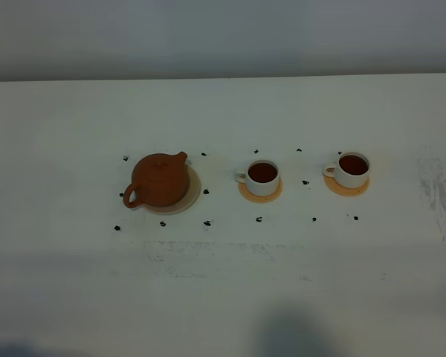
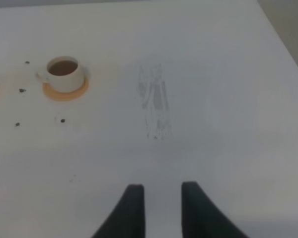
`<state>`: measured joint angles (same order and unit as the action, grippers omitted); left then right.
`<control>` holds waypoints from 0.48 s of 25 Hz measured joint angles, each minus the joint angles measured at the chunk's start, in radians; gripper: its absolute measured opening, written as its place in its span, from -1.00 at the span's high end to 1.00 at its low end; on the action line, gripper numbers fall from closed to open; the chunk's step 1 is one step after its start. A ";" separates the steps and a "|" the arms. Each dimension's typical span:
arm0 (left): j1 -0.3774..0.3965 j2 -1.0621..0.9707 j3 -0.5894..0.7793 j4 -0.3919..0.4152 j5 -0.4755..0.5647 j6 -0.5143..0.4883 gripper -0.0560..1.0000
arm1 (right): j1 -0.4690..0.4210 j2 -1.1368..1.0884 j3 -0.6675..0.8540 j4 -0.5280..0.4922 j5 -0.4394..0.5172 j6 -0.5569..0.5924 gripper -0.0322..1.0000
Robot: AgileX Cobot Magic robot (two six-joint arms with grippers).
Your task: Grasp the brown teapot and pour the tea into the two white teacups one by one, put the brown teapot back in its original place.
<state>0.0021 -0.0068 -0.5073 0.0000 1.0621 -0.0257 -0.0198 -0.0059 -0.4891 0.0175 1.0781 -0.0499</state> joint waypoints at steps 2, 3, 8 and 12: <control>0.000 0.000 0.000 0.000 0.000 -0.001 -0.20 | 0.000 0.000 0.000 0.000 0.000 0.000 0.53; 0.000 0.000 0.000 0.000 0.000 -0.001 -0.20 | 0.000 0.000 0.000 0.000 0.000 0.000 0.53; 0.000 0.000 0.000 0.000 0.000 -0.001 -0.20 | 0.000 0.000 0.000 0.000 0.000 0.000 0.53; 0.000 0.000 0.000 0.000 0.000 -0.002 -0.20 | 0.000 0.000 0.000 0.000 0.000 0.000 0.53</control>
<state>0.0021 -0.0068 -0.5073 0.0000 1.0621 -0.0276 -0.0198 -0.0059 -0.4891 0.0175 1.0781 -0.0499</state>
